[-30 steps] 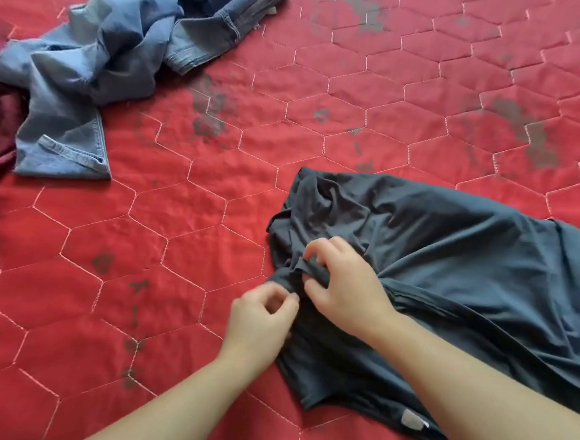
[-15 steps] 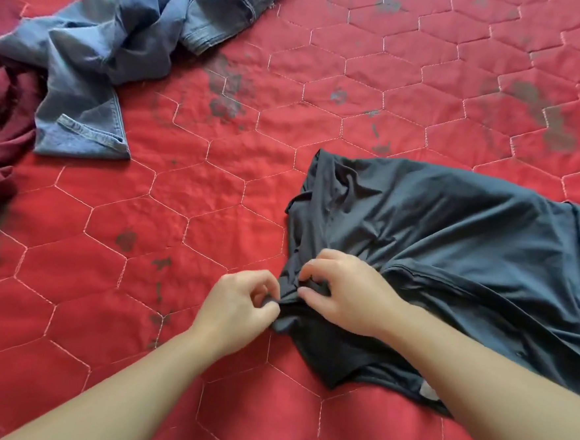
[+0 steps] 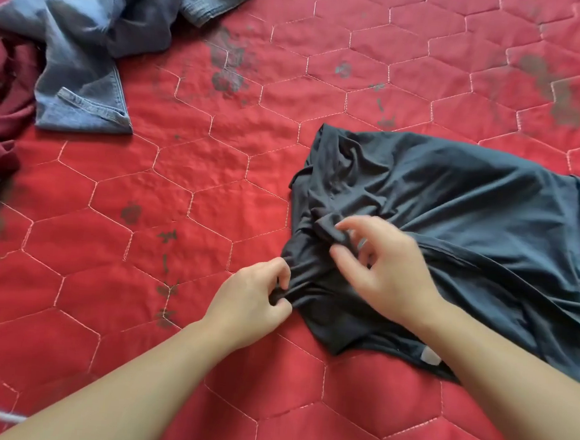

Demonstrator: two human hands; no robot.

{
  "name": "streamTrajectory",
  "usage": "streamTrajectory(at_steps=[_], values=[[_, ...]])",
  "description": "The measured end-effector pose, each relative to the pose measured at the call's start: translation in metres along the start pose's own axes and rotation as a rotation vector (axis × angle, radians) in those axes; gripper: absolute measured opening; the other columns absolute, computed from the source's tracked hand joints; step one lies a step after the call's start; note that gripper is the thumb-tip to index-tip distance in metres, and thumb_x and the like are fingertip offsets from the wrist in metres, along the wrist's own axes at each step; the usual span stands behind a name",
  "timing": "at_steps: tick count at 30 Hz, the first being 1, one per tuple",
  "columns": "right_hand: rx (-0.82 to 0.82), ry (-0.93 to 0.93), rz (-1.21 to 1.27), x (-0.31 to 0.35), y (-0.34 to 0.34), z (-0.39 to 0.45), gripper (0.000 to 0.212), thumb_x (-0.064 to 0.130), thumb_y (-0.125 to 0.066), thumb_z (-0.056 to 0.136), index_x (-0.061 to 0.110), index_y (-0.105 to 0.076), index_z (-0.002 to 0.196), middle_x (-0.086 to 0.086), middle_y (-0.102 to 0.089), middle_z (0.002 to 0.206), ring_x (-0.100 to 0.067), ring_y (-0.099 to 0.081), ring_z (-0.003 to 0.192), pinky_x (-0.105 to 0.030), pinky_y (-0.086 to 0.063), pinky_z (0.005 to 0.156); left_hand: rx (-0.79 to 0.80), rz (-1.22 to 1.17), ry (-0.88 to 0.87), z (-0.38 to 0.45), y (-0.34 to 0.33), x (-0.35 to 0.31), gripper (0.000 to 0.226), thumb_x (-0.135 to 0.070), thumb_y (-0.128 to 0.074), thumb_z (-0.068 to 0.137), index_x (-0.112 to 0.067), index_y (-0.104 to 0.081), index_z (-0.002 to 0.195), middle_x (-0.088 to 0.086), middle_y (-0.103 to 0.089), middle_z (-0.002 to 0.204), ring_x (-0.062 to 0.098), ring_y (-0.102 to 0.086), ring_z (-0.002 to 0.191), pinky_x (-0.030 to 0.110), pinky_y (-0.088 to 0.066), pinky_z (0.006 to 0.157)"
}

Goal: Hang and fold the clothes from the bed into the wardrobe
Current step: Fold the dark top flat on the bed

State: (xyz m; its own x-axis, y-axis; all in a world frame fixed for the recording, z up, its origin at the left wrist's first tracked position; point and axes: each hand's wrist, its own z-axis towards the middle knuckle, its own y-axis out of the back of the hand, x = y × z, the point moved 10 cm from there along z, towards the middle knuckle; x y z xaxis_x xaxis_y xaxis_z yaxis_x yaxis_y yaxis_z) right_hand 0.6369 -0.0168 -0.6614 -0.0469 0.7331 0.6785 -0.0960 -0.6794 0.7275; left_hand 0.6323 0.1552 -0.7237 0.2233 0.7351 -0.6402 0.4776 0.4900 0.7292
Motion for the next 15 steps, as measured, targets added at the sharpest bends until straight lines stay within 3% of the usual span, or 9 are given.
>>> streamTrajectory(at_steps=[2,4,7,9,11,13,15], values=[[0.132,0.003,-0.085,-0.006,-0.007,-0.024,0.033,0.042,-0.057,0.080,0.028,-0.059,0.109,0.019,-0.046,0.092,0.003,-0.045,0.065,-0.032,-0.051,0.065,-0.078,0.087,-0.119,-0.009,0.002,-0.019,0.020,-0.033,-0.059,0.068,-0.030,-0.042,0.077,-0.016,-0.037,0.065,0.011,-0.042,0.064,0.035,-0.041,0.061],[0.122,-0.037,-0.177,-0.027,0.004,-0.056,0.029,0.044,-0.055,0.079,0.025,-0.058,0.101,0.018,-0.044,0.091,0.003,-0.046,0.071,-0.035,-0.051,0.065,-0.107,0.161,-0.246,-0.019,-0.006,-0.041,0.022,-0.044,-0.062,0.069,-0.027,-0.054,0.081,-0.017,-0.044,0.072,0.014,-0.049,0.070,0.035,-0.042,0.063],[0.189,-0.110,-0.393,-0.057,0.013,-0.116,0.046,0.052,-0.060,0.071,0.027,-0.059,0.109,0.008,-0.051,0.103,-0.018,-0.056,0.090,-0.036,-0.047,0.074,0.021,0.287,-0.320,-0.030,-0.044,-0.062,0.047,-0.061,-0.061,0.063,-0.030,-0.065,0.098,-0.009,-0.058,0.090,0.016,-0.056,0.081,0.032,-0.046,0.067],[0.195,-0.160,-0.525,-0.073,0.022,-0.151,0.058,0.048,-0.060,0.066,0.027,-0.058,0.120,0.002,-0.051,0.115,-0.024,-0.054,0.100,-0.039,-0.041,0.082,0.051,0.359,-0.313,-0.031,-0.064,-0.070,0.044,-0.053,-0.063,0.063,-0.029,-0.067,0.100,-0.006,-0.061,0.092,0.019,-0.060,0.081,0.033,-0.048,0.065],[0.102,-0.282,-0.588,-0.091,0.041,-0.169,0.058,0.038,-0.062,0.066,0.023,-0.058,0.122,-0.003,-0.053,0.116,-0.027,-0.052,0.103,-0.043,-0.037,0.086,0.022,0.341,-0.274,-0.028,-0.067,-0.076,0.025,-0.036,-0.062,0.067,-0.028,-0.070,0.089,-0.006,-0.063,0.084,0.021,-0.063,0.075,0.033,-0.046,0.061],[0.043,-0.376,-0.619,-0.106,0.056,-0.179,0.041,0.033,-0.058,0.070,0.022,-0.062,0.109,-0.001,-0.059,0.099,-0.028,-0.057,0.092,-0.042,-0.036,0.081,0.012,0.333,-0.270,-0.030,-0.069,-0.080,0.016,-0.027,-0.057,0.070,-0.028,-0.070,0.079,-0.007,-0.064,0.075,0.022,-0.063,0.071,0.032,-0.042,0.059],[0.027,-0.351,-0.564,-0.107,0.063,-0.183,0.027,0.024,-0.055,0.071,0.020,-0.063,0.096,0.001,-0.060,0.083,-0.029,-0.062,0.079,-0.041,-0.039,0.074,0.024,0.334,-0.325,-0.038,-0.071,-0.085,0.020,-0.028,-0.049,0.073,-0.027,-0.068,0.077,-0.008,-0.063,0.074,0.021,-0.062,0.070,0.032,-0.042,0.059]])
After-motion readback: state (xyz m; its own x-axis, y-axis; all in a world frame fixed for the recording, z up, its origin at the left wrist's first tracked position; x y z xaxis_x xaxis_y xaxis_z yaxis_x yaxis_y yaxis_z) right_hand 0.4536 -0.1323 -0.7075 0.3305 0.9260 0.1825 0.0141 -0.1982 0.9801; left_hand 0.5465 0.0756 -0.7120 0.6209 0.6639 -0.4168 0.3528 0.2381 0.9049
